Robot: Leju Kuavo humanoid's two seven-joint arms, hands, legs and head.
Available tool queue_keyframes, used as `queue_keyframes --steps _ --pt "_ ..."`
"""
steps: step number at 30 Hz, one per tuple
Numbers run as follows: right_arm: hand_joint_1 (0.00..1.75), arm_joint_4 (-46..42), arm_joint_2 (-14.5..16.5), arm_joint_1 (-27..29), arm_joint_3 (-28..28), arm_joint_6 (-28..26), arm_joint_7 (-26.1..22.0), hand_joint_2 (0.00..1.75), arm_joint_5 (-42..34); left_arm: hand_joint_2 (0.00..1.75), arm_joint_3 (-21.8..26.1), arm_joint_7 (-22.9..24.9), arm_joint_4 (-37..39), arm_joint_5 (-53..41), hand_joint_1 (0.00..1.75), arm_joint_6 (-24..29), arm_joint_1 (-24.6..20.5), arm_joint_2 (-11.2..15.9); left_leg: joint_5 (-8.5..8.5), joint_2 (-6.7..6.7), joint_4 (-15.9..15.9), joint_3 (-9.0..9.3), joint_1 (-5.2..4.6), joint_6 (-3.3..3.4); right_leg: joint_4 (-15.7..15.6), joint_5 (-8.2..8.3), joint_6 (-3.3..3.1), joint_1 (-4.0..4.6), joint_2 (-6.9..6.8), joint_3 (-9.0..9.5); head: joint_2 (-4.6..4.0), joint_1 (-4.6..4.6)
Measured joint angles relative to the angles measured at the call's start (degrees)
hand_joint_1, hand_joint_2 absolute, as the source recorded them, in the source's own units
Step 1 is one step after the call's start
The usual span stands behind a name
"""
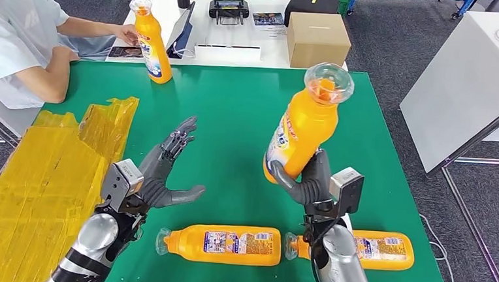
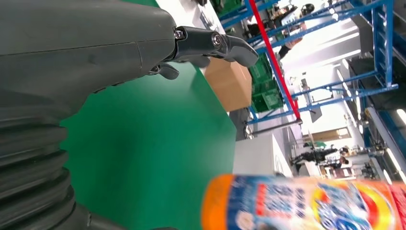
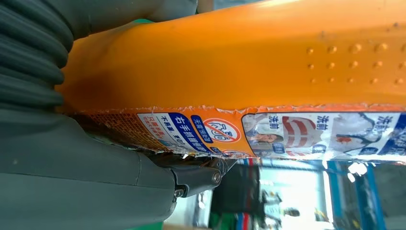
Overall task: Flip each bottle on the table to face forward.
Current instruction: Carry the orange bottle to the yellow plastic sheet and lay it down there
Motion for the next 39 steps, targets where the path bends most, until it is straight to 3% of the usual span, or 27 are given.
queue_keyframes --steps 17,36,37,39 --pt "1.75 14.05 3.39 -4.85 10.03 -1.71 1.49 1.75 7.39 1.75 -2.31 -0.34 1.51 3.00 0.00 -0.61 -2.06 0.01 0.01 0.01 0.00 0.00 0.01 -0.01 0.01 0.00 0.00 0.00 0.00 -0.02 0.00 0.01" --pt "1.75 21.86 5.57 -6.48 19.12 -5.39 2.40 1.75 14.24 1.75 -2.79 0.53 5.35 7.52 0.00 -2.15 -3.63 -0.23 0.01 0.01 0.00 0.00 0.01 -0.01 0.01 0.00 0.00 0.00 0.00 -0.03 0.00 0.01" --pt "1.75 22.04 5.59 -6.54 19.26 -5.44 2.40 1.75 14.24 1.75 -2.78 0.59 5.52 7.86 0.05 -2.16 -3.62 -0.26 0.01 0.01 0.00 0.00 0.01 -0.01 0.01 0.00 0.00 0.00 0.00 -0.02 0.00 0.02" --pt "1.75 22.37 5.62 -6.68 19.49 -5.51 2.40 1.75 14.24 1.75 -2.76 0.73 5.85 8.66 0.92 -2.16 -3.62 -0.32 0.01 0.01 0.00 0.00 0.01 -0.01 0.01 0.00 0.00 0.00 0.00 -0.02 0.00 0.02"
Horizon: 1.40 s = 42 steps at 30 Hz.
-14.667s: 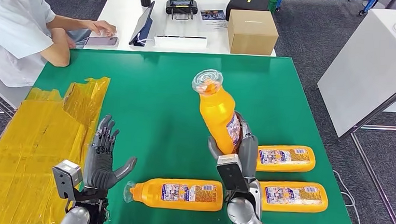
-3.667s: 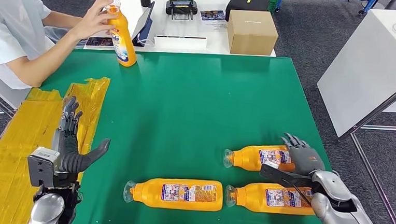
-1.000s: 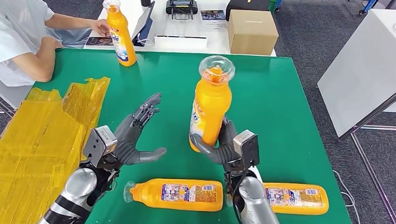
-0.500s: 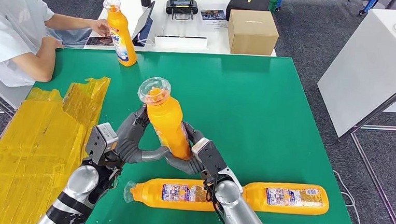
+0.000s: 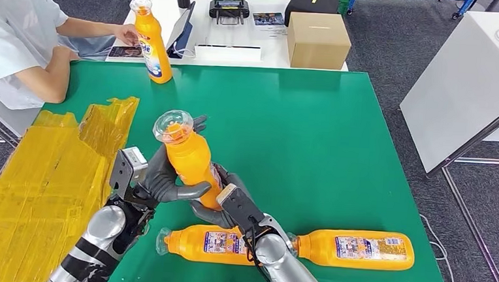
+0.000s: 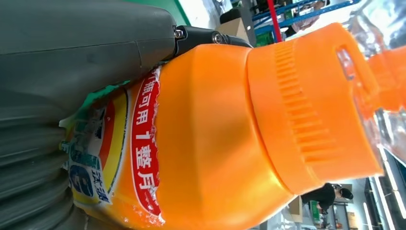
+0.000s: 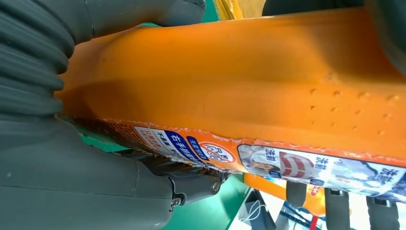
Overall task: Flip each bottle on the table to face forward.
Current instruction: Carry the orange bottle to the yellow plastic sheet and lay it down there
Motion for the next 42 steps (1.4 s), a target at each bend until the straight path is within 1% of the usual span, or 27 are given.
queue_keyframes --steps 1,2,11,16,18,20,21,22,25,27,29,32,36,38,40,42 --pt "1.75 0.14 0.01 -0.05 0.09 -0.05 0.00 1.75 0.00 1.75 0.02 0.11 0.14 0.46 1.36 0.03 0.00 -0.04 0.00 0.00 0.00 0.00 0.00 0.00 0.00 0.00 0.00 0.00 0.00 0.00 0.00 0.00" --pt "1.75 0.27 0.01 -0.08 0.15 -0.12 -0.01 1.75 0.00 1.75 0.07 0.26 0.26 0.90 1.75 0.06 0.00 -0.10 0.00 0.00 0.00 0.00 0.00 0.00 0.00 0.00 0.00 0.00 0.00 0.00 0.00 0.00" --pt "1.75 0.93 0.04 -0.46 0.47 -0.65 0.01 1.75 -0.14 1.75 0.89 0.85 1.18 3.34 1.75 0.44 -0.01 -0.72 0.00 0.00 0.00 0.00 0.00 0.00 0.00 0.00 0.00 0.00 0.00 -0.01 0.00 -0.01" --pt "1.75 0.94 0.07 -0.56 0.55 -1.01 -0.03 1.75 -0.74 1.75 1.21 0.73 1.24 4.73 1.75 1.50 0.01 -1.18 0.00 0.00 0.00 0.00 0.00 0.00 0.00 0.00 0.00 0.00 0.00 -0.01 0.00 0.00" --pt "1.63 0.93 0.13 -0.60 0.55 -1.21 -0.12 1.75 -1.21 1.75 1.35 0.42 1.24 5.16 1.75 2.04 0.05 -1.39 0.00 0.00 0.00 0.00 0.00 0.00 0.00 0.00 0.00 0.00 0.00 0.00 0.00 0.00" --pt "1.33 0.82 0.19 -0.57 0.54 -1.39 -0.38 1.75 -1.76 1.75 1.54 0.16 1.21 5.57 1.75 2.65 0.14 -1.62 0.00 0.00 0.00 0.00 0.00 0.00 0.00 0.00 0.00 0.00 0.00 0.00 0.00 0.00" --pt "1.23 0.63 0.21 -0.51 0.54 -1.52 -0.55 1.75 -1.96 1.75 1.62 0.06 1.15 5.76 1.75 2.95 0.22 -1.72 0.00 0.00 0.00 0.00 0.00 0.00 0.00 0.00 0.00 0.00 0.00 -0.01 0.00 0.00" --pt "0.86 0.35 0.20 -0.40 0.53 -1.69 -0.73 1.75 -2.10 1.75 1.69 -0.03 1.03 5.90 1.75 3.25 0.30 -1.82 0.00 0.00 0.00 0.00 0.00 0.00 0.00 0.00 0.00 0.00 0.00 -0.01 0.00 0.00" --pt "0.00 -0.84 0.05 0.13 0.52 -2.28 -1.14 1.75 -2.20 1.75 1.88 -0.27 0.54 6.00 1.75 4.10 0.49 -1.96 0.00 0.00 0.00 0.00 0.00 0.00 0.00 0.00 0.00 0.00 0.00 -0.01 0.00 0.00" --pt "0.00 -2.23 -0.20 0.91 0.46 -3.01 -1.79 1.75 -2.43 1.75 2.36 -0.78 0.15 5.55 1.75 5.55 0.58 -1.99 0.00 0.00 0.00 0.00 0.00 0.00 0.00 0.00 0.00 0.00 0.00 -0.01 0.00 0.00" --pt "0.00 -4.80 -0.57 2.32 0.19 -4.12 -2.80 1.75 -2.69 1.75 3.09 -1.82 -0.58 3.88 1.75 8.23 0.78 -2.00 0.00 -0.01 0.00 -0.01 0.00 0.00 0.00 0.00 0.00 0.00 0.00 -0.01 0.00 0.00" --pt "0.00 -11.46 -1.62 5.20 -0.74 -6.07 -4.24 1.75 -2.56 1.75 5.15 -3.66 -1.69 -2.77 1.75 15.21 0.90 -1.41 -0.01 0.01 0.00 -0.02 0.00 -0.01 0.00 0.00 0.00 0.01 0.02 -0.05 0.00 0.01" --pt "0.00 -22.04 -3.32 9.22 -2.63 -8.59 -5.72 1.75 -2.09 1.75 8.75 -6.20 -2.88 -19.29 1.75 28.02 0.87 0.06 -0.01 0.00 0.00 -0.03 0.02 -0.01 0.00 0.00 0.00 0.01 0.00 -0.07 0.00 -0.01" --pt "0.00 -26.76 -4.05 10.79 -3.44 -9.42 -6.33 1.75 -1.80 1.75 10.07 -6.33 -3.44 -29.10 1.75 33.68 0.80 0.90 -0.01 0.00 0.00 -0.03 0.02 -0.01 0.00 0.00 0.00 0.01 0.00 -0.06 0.00 0.00" --pt "0.00 -30.60 -4.64 12.04 -4.12 -10.04 -6.91 1.75 -1.61 1.75 10.82 -5.22 -3.68 -39.25 1.75 37.77 0.75 1.81 -0.01 0.01 0.00 -0.03 0.02 -0.01 0.00 0.00 0.00 0.00 0.01 -0.06 0.00 0.01" --pt "0.00 -33.58 -5.10 13.08 -4.70 -10.53 -7.49 1.75 -1.53 1.75 11.14 -3.34 -3.70 -48.22 1.75 40.13 0.71 2.83 -0.01 0.02 0.00 -0.03 0.01 -0.01 -0.01 0.00 0.00 0.00 0.02 -0.06 0.00 0.01"
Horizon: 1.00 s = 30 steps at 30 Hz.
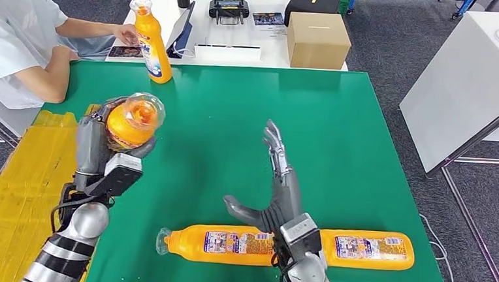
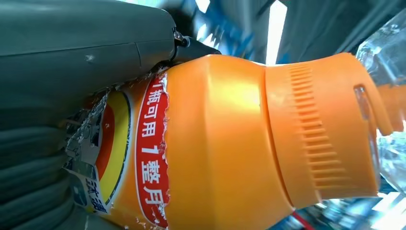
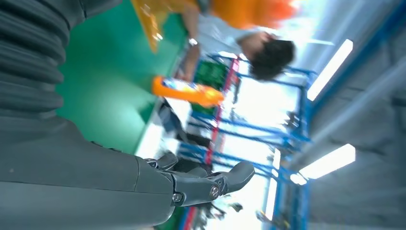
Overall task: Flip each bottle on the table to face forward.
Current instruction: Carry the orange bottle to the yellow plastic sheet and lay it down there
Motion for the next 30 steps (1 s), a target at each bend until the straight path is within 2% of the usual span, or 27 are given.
queue_keyframes --steps 4,9,18,24,30 --pt "0.00 -4.50 -0.68 1.45 -1.00 -0.69 -0.79 1.75 -0.09 1.75 0.14 4.70 0.56 -13.06 1.75 -0.04 -0.28 2.13 0.00 -0.01 0.00 0.01 0.00 0.00 0.00 0.00 0.00 0.00 -0.01 0.00 0.00 -0.01" --pt "0.00 -9.52 -1.26 2.87 -2.88 -1.02 -1.40 1.75 -0.73 1.75 -0.37 11.03 4.48 -25.30 1.75 -8.20 -1.08 5.72 0.01 0.07 0.00 0.02 0.01 0.00 0.00 0.01 -0.01 0.01 0.08 -0.02 0.00 -0.01" --pt "0.00 -14.11 -1.68 3.98 -6.50 0.07 -1.39 1.75 -3.31 1.75 -2.14 13.74 11.51 -28.27 1.75 -17.74 -2.03 13.25 0.00 0.08 -0.01 0.01 0.04 -0.01 0.01 0.00 -0.01 0.03 0.12 -0.07 0.00 -0.01" --pt "0.00 -14.70 -1.68 4.02 -7.06 1.27 -1.36 1.75 -3.46 1.75 -2.92 14.81 17.68 -27.72 1.75 -20.48 -4.57 15.77 0.01 0.07 -0.01 0.01 0.03 0.00 0.01 0.00 -0.01 0.02 0.11 -0.03 0.00 0.01" --pt "0.00 -14.70 -1.68 3.85 -7.09 2.04 -1.10 1.75 -3.19 1.75 -3.07 14.29 23.49 -25.98 1.75 -20.04 -6.46 16.49 0.01 0.06 -0.01 0.00 0.02 0.00 0.01 0.00 -0.01 0.02 0.11 -0.01 0.00 -0.01"
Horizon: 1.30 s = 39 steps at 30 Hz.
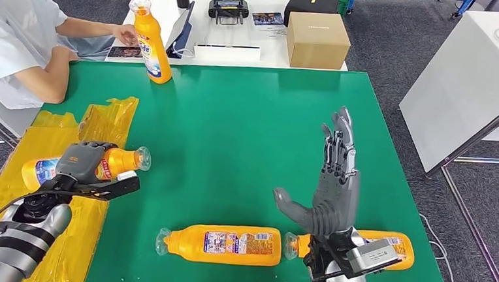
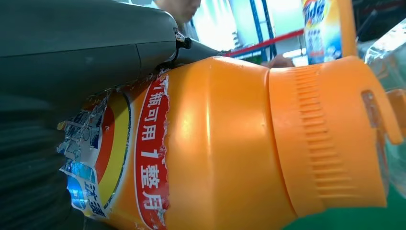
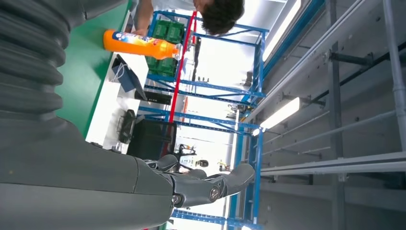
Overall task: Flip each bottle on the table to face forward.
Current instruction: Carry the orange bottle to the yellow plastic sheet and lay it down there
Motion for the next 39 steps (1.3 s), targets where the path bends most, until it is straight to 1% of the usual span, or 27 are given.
queue_keyframes --steps 5,12,13,16,17,24,33,39 --pt "0.00 0.01 0.00 -0.39 0.00 0.51 0.24 1.75 -0.01 1.75 -0.01 -1.84 3.47 1.53 1.75 0.82 -0.26 -0.18 -0.01 0.00 0.00 0.00 0.00 0.00 0.00 0.00 0.00 0.00 0.00 -0.02 0.00 0.01" --pt "0.00 0.25 0.00 -1.00 0.07 1.02 0.44 1.75 -0.12 1.75 -0.13 -3.12 5.55 2.97 1.75 0.53 -0.28 -0.69 -0.01 0.00 0.00 -0.01 0.00 0.00 0.00 0.00 0.00 0.00 0.00 -0.01 0.00 0.01" --pt "0.00 0.35 0.00 -1.14 0.15 1.17 0.52 1.75 -0.16 1.75 -0.17 -3.45 5.72 3.44 1.64 0.38 -0.28 -0.77 0.00 0.00 0.00 -0.01 0.00 0.00 0.00 0.00 0.00 0.00 0.00 -0.01 0.00 0.01" --pt "0.00 0.75 0.00 -1.53 0.42 1.41 0.71 1.75 -0.25 1.75 -0.28 -4.26 6.28 4.65 0.33 0.11 -0.28 -1.03 0.00 -0.01 0.00 0.00 -0.01 0.00 0.00 0.00 0.00 -0.01 -0.02 0.01 0.00 0.00" --pt "0.00 0.89 0.00 -1.63 0.45 1.45 0.75 1.75 -0.26 1.75 -0.32 -4.38 6.46 4.91 0.00 0.11 -0.28 -1.14 0.00 -0.02 0.00 0.00 -0.01 0.00 0.00 0.00 0.00 -0.01 -0.03 0.01 0.00 0.00" --pt "0.00 1.93 0.00 -2.10 0.76 1.87 1.42 1.75 -0.35 1.75 -0.44 -4.38 7.77 5.98 0.00 0.71 -0.09 -2.49 0.00 -0.04 0.00 0.00 -0.01 0.00 0.00 0.00 0.00 -0.01 -0.04 0.02 0.00 0.01" --pt "0.00 2.84 0.00 -2.29 0.99 2.01 1.76 1.75 -0.27 1.75 -0.53 -3.42 8.34 5.66 0.00 1.12 -0.18 -3.22 0.00 -0.04 0.00 0.03 -0.01 0.00 0.00 0.00 0.00 0.00 -0.04 0.06 0.00 0.00" --pt "0.00 3.45 0.00 -2.30 1.18 2.20 2.24 1.75 -0.05 1.75 -0.56 -3.81 8.40 5.91 0.00 1.43 -0.13 -4.02 0.00 -0.05 0.00 0.04 -0.01 0.00 0.00 0.00 0.00 -0.01 -0.06 0.09 0.00 0.01"
